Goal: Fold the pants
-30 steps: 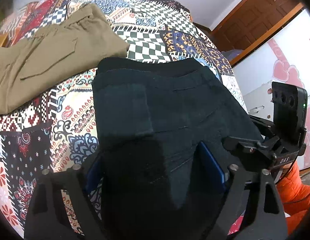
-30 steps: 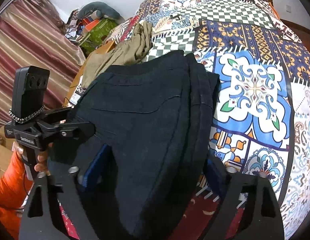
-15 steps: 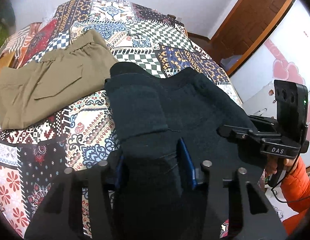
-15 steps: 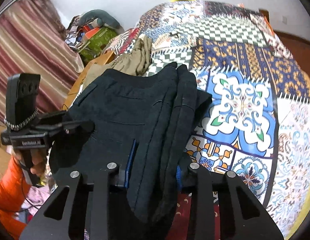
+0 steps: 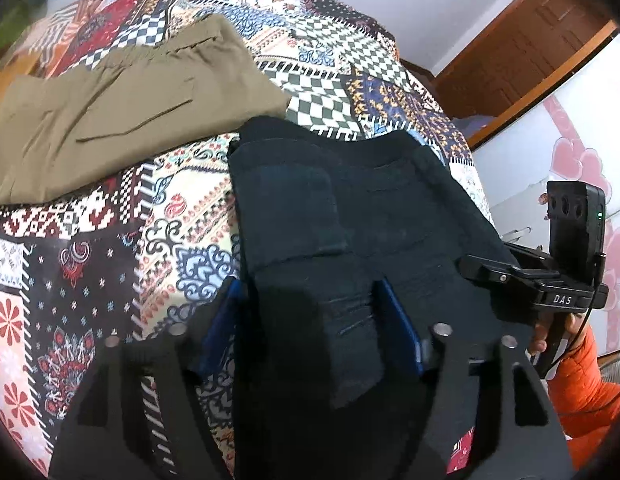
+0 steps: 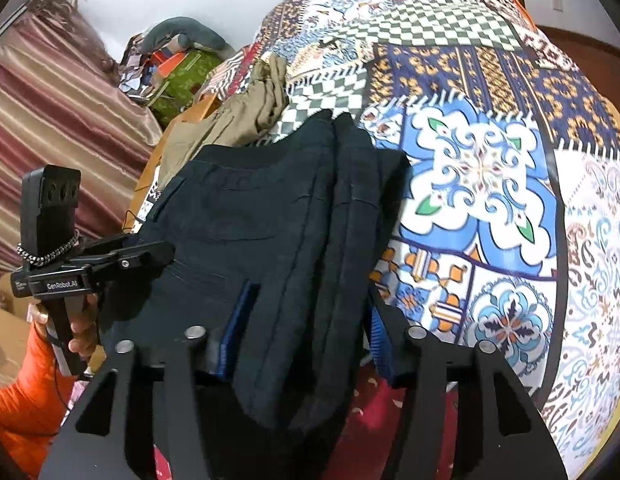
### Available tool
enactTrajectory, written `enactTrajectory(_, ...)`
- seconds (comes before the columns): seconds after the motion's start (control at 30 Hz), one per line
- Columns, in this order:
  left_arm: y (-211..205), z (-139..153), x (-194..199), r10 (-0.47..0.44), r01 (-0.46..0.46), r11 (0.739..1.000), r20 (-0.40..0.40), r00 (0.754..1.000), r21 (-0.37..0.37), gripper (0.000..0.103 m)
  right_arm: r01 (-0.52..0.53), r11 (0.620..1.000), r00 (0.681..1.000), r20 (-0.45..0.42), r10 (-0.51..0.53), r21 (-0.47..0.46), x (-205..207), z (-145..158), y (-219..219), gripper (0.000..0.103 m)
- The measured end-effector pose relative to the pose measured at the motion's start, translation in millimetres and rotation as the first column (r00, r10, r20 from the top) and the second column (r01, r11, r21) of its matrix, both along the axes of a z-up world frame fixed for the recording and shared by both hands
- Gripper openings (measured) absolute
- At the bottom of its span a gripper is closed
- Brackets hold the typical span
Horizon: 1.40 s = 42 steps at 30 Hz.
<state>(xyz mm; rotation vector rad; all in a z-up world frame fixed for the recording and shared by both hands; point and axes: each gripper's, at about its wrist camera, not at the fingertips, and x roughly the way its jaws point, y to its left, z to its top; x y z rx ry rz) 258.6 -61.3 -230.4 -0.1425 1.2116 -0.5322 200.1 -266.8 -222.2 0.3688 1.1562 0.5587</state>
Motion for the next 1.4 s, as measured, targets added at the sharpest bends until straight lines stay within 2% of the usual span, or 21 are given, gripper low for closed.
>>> enactTrajectory(0.07,0.3,-2.0,-1.2,0.000,0.000,1.000,-0.003,1.000,0.001,0.074,-0.009,1.000,1.000,-0.018,0.009,0.003,-1.3,-2.6,-1.8,0.064)
enactTrajectory(0.23,2.4,-13.9,7.8,0.020,-0.024,0.998,-0.060,0.998,-0.057,0.087,-0.016,0.999,0.999,-0.046,0.018,0.049,0.6,-10.6,-5.3,0.072)
enactTrajectory(0.27,-0.1,-13.7,9.6,0.014,-0.017,0.998,-0.055,0.998,-0.058,0.087,-0.020,0.998,0.999,-0.047,0.022,0.053,2.8,-11.5,-3.2,0.076)
enactTrajectory(0.43,-18.9,-11.9,12.6,-0.039,0.038,0.999,-0.033,0.999,-0.033,0.087,-0.034,0.999,0.999,-0.023,0.035,0.033,9.0,-9.2,6.8,0.078)
enactTrajectory(0.5,-22.0,-10.4,13.4,-0.044,0.044,0.999,-0.022,0.999,-0.023,0.084,-0.038,0.999,0.999,-0.011,0.038,0.032,11.1,-7.2,9.1,0.072)
enactTrajectory(0.53,-22.7,-9.0,13.2,-0.047,0.047,0.999,-0.018,0.999,-0.021,0.082,-0.041,0.998,0.999,-0.004,0.041,0.037,11.5,-5.9,9.3,0.063)
enactTrajectory(0.6,-23.5,-4.4,10.6,-0.054,0.054,0.998,0.004,0.999,-0.014,0.076,-0.049,0.998,0.999,0.003,0.048,0.051,11.6,-2.9,9.9,0.053)
enactTrajectory(0.67,-25.4,0.6,7.3,-0.059,0.059,0.998,0.034,0.998,0.001,0.071,-0.052,0.997,0.998,0.024,0.051,0.050,10.2,1.0,8.9,0.039)
enactTrajectory(0.77,-25.3,7.1,5.4,-0.054,0.054,0.999,0.067,0.996,0.011,0.061,-0.052,0.997,0.998,0.044,0.050,0.048,9.0,6.4,7.7,0.030)
enactTrajectory(0.93,-23.7,18.9,5.3,-0.047,0.047,0.999,0.113,0.992,0.006,0.039,-0.056,0.998,0.993,0.102,0.055,0.006,2.7,20.0,13.5,0.026)
enactTrajectory(1.13,-23.9,35.4,-5.2,-0.052,0.052,0.999,0.160,0.986,0.000,0.034,-0.053,0.999,0.986,0.156,0.051,0.012,-0.2,38.1,15.3,0.024)
enactTrajectory(1.4,-15.0,66.5,-17.3,-0.028,0.035,0.999,0.245,0.969,-0.026,0.032,-0.053,0.998,0.967,0.250,0.048,0.015,0.8,68.5,20.5,0.024)
